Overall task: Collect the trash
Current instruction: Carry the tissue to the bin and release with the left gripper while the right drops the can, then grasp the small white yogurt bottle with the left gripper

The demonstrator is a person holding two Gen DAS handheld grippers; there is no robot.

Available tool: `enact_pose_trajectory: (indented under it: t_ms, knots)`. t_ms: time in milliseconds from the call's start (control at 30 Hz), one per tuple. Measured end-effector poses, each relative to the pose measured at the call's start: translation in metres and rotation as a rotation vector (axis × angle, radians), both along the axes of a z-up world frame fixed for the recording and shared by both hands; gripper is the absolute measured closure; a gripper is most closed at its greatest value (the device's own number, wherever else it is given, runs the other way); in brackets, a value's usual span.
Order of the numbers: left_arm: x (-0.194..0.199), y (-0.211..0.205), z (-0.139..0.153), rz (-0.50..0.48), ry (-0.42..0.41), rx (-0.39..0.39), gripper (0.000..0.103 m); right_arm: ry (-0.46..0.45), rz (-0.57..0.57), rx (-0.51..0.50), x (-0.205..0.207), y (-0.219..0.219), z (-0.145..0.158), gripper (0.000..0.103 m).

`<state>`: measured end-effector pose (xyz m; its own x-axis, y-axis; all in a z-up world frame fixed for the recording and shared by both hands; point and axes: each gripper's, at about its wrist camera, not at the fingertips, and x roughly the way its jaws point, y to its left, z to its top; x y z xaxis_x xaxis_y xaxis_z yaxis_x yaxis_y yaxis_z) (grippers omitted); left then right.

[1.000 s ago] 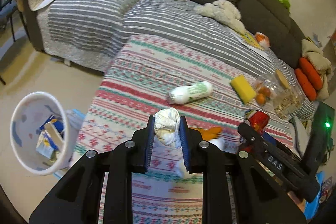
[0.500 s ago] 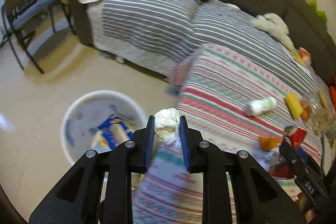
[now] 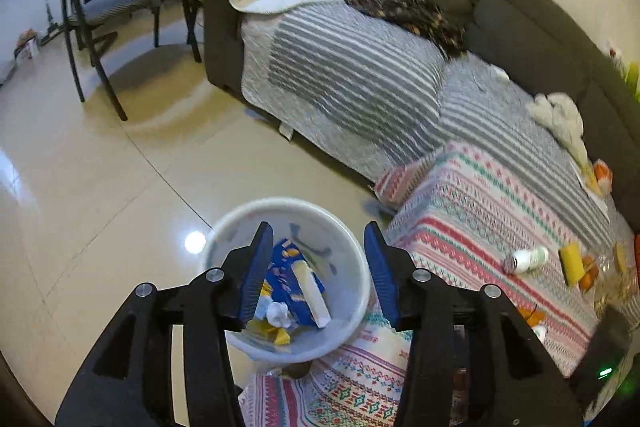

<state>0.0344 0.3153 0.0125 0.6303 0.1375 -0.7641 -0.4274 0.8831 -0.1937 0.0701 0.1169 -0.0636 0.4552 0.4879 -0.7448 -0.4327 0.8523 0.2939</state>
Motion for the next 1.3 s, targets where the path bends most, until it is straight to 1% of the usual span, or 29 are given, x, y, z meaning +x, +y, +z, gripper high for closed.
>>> enact_pose_trajectory:
  t_ms: [133,233,267,300,333,433,467,500,633,733,800,867,967,1033,1100,1167,1300]
  knots:
    - [-0.009,0.016,0.009,0.046,-0.031,-0.014,0.057,0.019,0.071,0.000,0.002,0.054,-0.008,0.038]
    - [-0.013,0.024,0.014,0.077,-0.047,0.006,0.057,0.023,0.105,-0.004,0.003,0.084,-0.011,0.037]
    - [-0.014,0.026,0.015,0.085,-0.049,0.013,0.057,0.029,0.111,0.000,0.005,0.089,-0.011,0.034]
    - [-0.015,0.028,0.015,0.093,-0.051,0.017,0.057,0.035,0.115,0.006,0.006,0.093,-0.011,0.025]
    - [-0.015,0.030,0.015,0.097,-0.051,0.014,0.057,0.034,0.112,0.008,0.007,0.096,-0.009,0.023]
    - [-0.016,0.035,0.015,0.103,-0.051,0.003,0.057,0.010,0.098,-0.014,0.008,0.099,-0.003,0.022]
    - [-0.016,0.035,0.015,0.102,-0.051,0.003,0.057,0.006,0.092,-0.021,0.009,0.097,-0.002,0.019]
    - [-0.015,0.036,0.015,0.100,-0.051,0.002,0.056,0.002,0.085,-0.029,0.010,0.094,-0.001,0.017]
    - [-0.012,0.028,0.013,0.079,-0.042,0.009,0.054,-0.024,0.033,-0.085,0.012,0.073,0.003,0.017]
    - [-0.009,0.015,0.011,0.057,-0.035,0.023,0.048,-0.050,-0.057,-0.131,0.016,0.044,0.009,0.015]
    - [-0.007,0.003,0.010,0.044,-0.034,0.041,0.040,-0.068,-0.122,-0.147,0.018,0.025,0.014,0.014]
    - [-0.005,-0.014,0.009,0.022,-0.038,0.068,0.033,-0.074,-0.186,-0.149,0.021,0.005,0.021,0.012]
    - [-0.001,-0.039,0.008,-0.021,-0.039,0.106,0.027,-0.105,-0.265,-0.160,0.020,-0.025,0.031,0.010]
    - [0.002,-0.056,0.005,-0.047,-0.035,0.128,0.023,-0.148,-0.319,-0.182,0.019,-0.048,0.039,0.008]
    - [0.005,-0.072,0.004,-0.076,-0.038,0.139,0.014,-0.175,-0.361,-0.197,0.018,-0.063,0.044,0.007]
    - [0.007,-0.094,0.002,-0.112,-0.049,0.158,0.013,-0.195,-0.405,-0.220,0.015,-0.083,0.047,0.007]
    - [0.013,-0.126,-0.003,-0.168,-0.043,0.210,0.012,-0.202,-0.446,-0.268,0.013,-0.111,0.046,0.007]
